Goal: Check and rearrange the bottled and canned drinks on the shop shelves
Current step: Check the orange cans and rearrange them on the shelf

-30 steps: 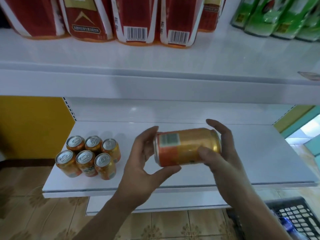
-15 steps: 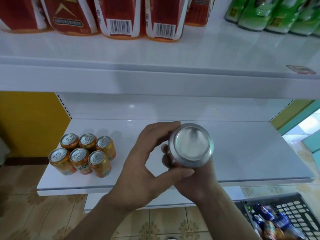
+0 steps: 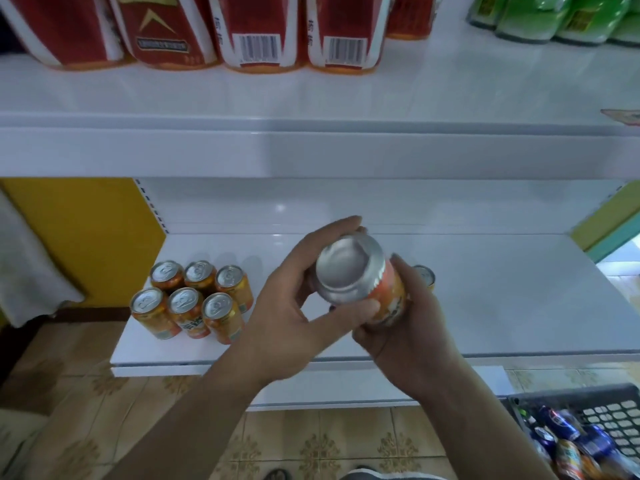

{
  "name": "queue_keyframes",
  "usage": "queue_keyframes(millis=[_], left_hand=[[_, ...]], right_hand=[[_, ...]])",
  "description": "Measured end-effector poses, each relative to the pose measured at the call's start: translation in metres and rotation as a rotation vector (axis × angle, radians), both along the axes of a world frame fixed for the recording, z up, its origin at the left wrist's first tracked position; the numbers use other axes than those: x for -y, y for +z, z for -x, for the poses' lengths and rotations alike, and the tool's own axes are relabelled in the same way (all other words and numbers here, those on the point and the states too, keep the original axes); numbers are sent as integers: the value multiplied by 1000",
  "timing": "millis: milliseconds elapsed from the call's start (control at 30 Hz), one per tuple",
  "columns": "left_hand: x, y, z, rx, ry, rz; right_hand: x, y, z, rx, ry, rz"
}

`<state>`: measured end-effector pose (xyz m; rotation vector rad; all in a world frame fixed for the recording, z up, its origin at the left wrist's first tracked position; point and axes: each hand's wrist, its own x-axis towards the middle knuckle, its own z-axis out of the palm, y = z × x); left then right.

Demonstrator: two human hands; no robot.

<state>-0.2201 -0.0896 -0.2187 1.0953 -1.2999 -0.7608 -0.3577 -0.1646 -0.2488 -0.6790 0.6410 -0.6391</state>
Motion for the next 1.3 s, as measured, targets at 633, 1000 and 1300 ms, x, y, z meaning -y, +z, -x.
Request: queue_keyframes(millis=[633, 1000, 1300], left_hand=[[-7, -2, -6, -478, 203, -293], [-5, -1, -2, -432, 116, -258], [3, -5, 1, -554, 230, -251]], right_hand=[[-10, 10, 0, -234, -119, 677], [-7, 8, -1, -200, -226, 603], [-8, 6, -1, -167, -156, 519]])
